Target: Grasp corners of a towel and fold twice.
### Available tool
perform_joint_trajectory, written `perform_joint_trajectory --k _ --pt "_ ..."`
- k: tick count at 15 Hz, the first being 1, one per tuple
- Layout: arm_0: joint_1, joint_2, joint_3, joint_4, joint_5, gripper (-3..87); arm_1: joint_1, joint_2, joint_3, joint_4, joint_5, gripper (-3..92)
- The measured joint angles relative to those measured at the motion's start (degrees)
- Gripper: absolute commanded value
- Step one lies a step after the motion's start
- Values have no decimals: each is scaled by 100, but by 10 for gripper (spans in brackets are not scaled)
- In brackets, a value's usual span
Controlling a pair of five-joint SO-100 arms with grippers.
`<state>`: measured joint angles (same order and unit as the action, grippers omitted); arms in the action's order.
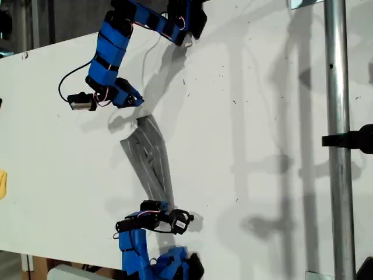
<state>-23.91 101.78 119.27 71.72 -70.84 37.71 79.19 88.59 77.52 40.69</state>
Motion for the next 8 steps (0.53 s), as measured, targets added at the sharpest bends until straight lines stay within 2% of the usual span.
perform_joint_trajectory --k 4,8 --pt "0 -246 0 -88 18 -27 -167 18 -193 97 123 -2" --pt "0 -176 -492 325 88 -26 -290 193 -1644 703 158 -2"
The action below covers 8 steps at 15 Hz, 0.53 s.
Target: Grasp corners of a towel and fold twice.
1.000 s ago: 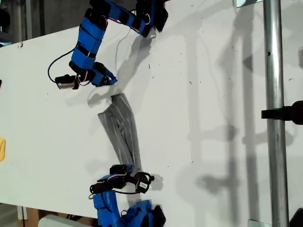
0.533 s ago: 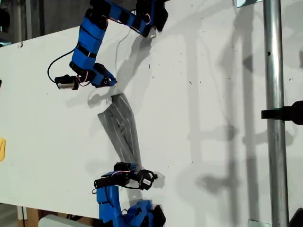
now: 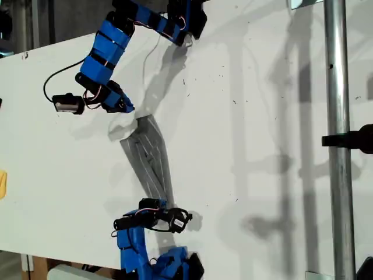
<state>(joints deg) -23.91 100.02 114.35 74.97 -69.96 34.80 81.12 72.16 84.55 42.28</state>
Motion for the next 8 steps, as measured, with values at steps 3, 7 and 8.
perform_joint_trajectory --k 3,7,8 --pt "0 299 -62 229 44 -26 -53 158 -448 -26 18 150" --pt "-9 334 -62 290 62 -26 -229 -668 -835 -615 18 351" --pt "-9 334 -62 316 62 -26 -220 -993 -949 -712 18 342"
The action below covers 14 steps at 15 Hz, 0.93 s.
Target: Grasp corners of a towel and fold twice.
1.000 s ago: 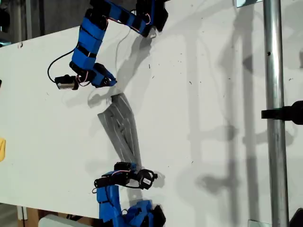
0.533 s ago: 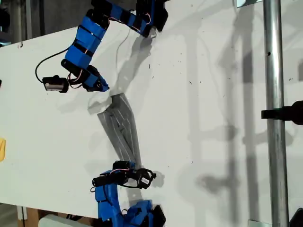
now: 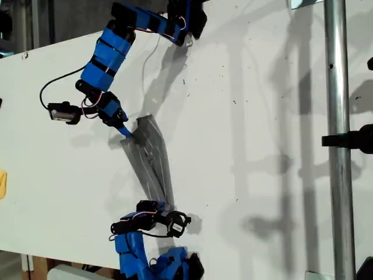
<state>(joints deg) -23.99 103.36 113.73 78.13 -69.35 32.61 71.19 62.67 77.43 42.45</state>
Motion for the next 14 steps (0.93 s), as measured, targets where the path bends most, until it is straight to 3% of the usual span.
perform_joint_trajectory --k 14 --pt "35 9 0 35 -18 -26 88 -1969 -642 -1582 369 302"
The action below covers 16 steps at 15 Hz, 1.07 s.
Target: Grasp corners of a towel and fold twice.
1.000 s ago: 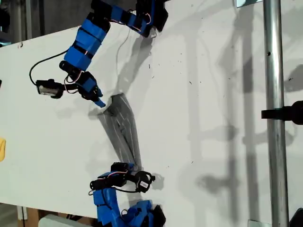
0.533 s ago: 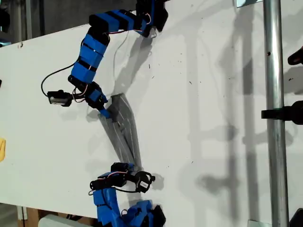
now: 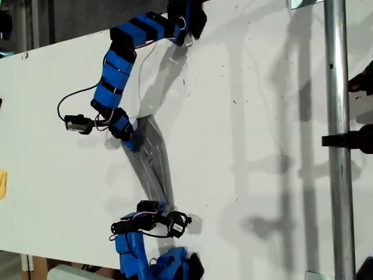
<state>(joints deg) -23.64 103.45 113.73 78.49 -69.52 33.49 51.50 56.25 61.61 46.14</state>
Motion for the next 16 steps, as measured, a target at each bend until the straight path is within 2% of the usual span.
perform_joint_trajectory --k 3,4,6,10,16 --pt "0 0 0 0 0 -26 0 -334 0 -290 158 272" --pt "0 0 0 0 0 -26 0 -466 0 -369 229 233" --pt "0 0 0 0 0 -26 0 -668 -211 -545 378 -2" --pt "0 9 0 0 9 -26 -18 -747 -299 -650 598 -2" --pt "0 220 0 0 18 -28 -26 501 -176 536 378 -2"
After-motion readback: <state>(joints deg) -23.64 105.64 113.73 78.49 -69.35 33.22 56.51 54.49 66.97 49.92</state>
